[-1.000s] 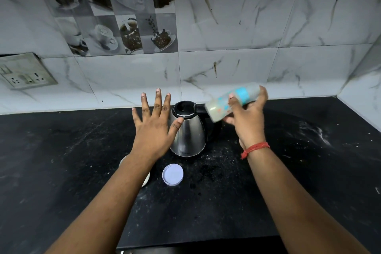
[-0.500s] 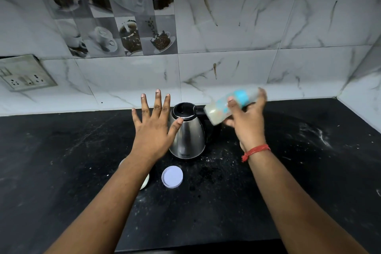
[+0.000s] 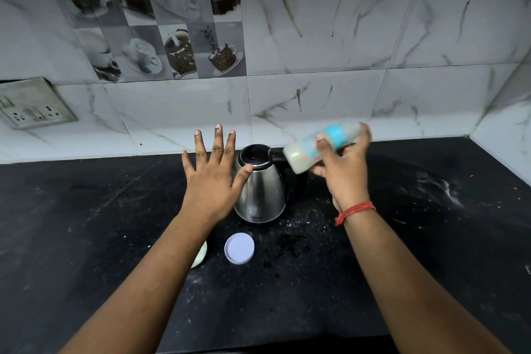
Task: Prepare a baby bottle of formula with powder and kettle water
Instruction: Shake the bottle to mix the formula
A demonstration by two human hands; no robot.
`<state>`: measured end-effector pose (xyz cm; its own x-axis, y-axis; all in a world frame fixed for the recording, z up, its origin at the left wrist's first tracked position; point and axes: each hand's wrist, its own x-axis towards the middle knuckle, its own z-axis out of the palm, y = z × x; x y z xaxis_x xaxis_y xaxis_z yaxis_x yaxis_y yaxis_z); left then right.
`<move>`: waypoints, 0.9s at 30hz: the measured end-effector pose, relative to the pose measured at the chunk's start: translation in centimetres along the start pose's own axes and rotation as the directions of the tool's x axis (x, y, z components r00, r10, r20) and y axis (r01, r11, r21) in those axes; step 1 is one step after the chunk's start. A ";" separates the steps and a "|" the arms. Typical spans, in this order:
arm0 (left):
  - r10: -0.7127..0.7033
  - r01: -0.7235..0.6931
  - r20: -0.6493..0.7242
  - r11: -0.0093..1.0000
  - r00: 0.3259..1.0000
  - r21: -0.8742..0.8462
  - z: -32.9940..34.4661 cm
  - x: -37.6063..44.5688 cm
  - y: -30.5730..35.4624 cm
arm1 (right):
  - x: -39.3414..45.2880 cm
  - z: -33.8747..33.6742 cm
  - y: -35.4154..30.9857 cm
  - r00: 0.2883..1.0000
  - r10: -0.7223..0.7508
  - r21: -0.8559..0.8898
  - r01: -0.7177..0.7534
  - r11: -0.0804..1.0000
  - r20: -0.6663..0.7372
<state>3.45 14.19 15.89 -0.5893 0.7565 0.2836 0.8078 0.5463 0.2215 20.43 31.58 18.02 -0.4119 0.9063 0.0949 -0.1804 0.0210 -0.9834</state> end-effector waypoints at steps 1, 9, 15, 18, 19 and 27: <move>0.001 -0.001 0.000 1.000 1.000 0.001 0.0 0.0 -0.1 | 0.0 0.1 0.1 0.995 0.023 -0.070 -0.016 0.997 0.098; 0.008 -0.008 -0.007 1.000 1.000 -0.011 0.0 0.3 -0.2 | 0.9 0.3 -0.5 0.983 0.041 -0.123 -0.018 0.992 0.180; 0.007 -0.007 -0.006 1.000 1.000 -0.010 0.2 0.4 -0.1 | 0.7 0.5 -0.2 0.998 -0.007 -0.037 0.009 0.999 0.059; 0.001 -0.001 -0.007 1.000 1.000 -0.013 0.2 0.4 -0.2 | 0.3 0.6 0.1 0.977 0.053 -0.163 -0.019 0.986 0.207; -0.002 0.002 -0.006 1.000 1.000 -0.019 0.2 0.5 -0.2 | 0.2 0.7 0.0 0.989 0.028 -0.122 -0.010 0.992 0.148; 0.001 -0.001 -0.012 0.999 1.000 -0.035 0.1 0.5 -0.1 | -0.2 0.9 -0.1 0.996 -0.020 -0.108 0.030 0.994 0.085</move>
<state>3.09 14.53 15.92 -0.5887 0.7527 0.2946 0.8076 0.5325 0.2535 19.72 31.01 18.25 -0.4827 0.8664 0.1278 -0.0950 0.0932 -0.9911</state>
